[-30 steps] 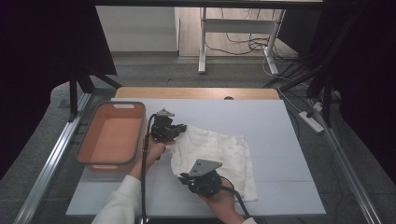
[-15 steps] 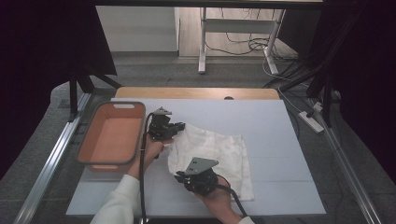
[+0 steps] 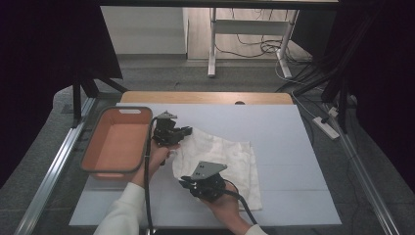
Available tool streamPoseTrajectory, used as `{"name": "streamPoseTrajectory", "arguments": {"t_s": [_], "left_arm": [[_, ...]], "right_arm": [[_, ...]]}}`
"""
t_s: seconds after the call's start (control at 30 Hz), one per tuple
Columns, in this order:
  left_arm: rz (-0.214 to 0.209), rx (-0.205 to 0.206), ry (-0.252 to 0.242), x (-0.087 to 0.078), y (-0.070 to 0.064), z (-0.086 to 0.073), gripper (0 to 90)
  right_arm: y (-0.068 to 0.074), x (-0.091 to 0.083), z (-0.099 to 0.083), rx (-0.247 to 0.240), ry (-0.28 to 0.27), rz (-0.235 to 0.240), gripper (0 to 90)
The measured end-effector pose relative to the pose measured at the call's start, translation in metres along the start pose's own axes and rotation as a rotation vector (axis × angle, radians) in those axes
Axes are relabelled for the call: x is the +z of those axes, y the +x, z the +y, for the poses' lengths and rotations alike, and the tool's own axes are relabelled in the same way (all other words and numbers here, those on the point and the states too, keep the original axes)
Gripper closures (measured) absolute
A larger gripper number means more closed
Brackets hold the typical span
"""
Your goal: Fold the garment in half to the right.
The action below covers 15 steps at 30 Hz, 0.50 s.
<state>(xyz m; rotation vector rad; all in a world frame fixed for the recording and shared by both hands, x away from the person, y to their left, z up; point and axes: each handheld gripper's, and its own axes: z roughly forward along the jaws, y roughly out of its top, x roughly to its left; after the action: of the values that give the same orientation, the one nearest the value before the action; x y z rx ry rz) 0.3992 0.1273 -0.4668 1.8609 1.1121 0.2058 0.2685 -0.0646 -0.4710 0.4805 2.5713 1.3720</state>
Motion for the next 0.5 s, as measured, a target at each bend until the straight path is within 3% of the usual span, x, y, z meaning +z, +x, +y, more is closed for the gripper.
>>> {"name": "streamPoseTrajectory", "arguments": {"t_s": [0.5], "left_arm": [[-0.005,-0.006,-0.018,-0.0084,0.0017,0.0027,85.4]], "right_arm": [[-0.0027,-0.0009,0.0044,-0.001,-0.018,0.004,82.1]]}}
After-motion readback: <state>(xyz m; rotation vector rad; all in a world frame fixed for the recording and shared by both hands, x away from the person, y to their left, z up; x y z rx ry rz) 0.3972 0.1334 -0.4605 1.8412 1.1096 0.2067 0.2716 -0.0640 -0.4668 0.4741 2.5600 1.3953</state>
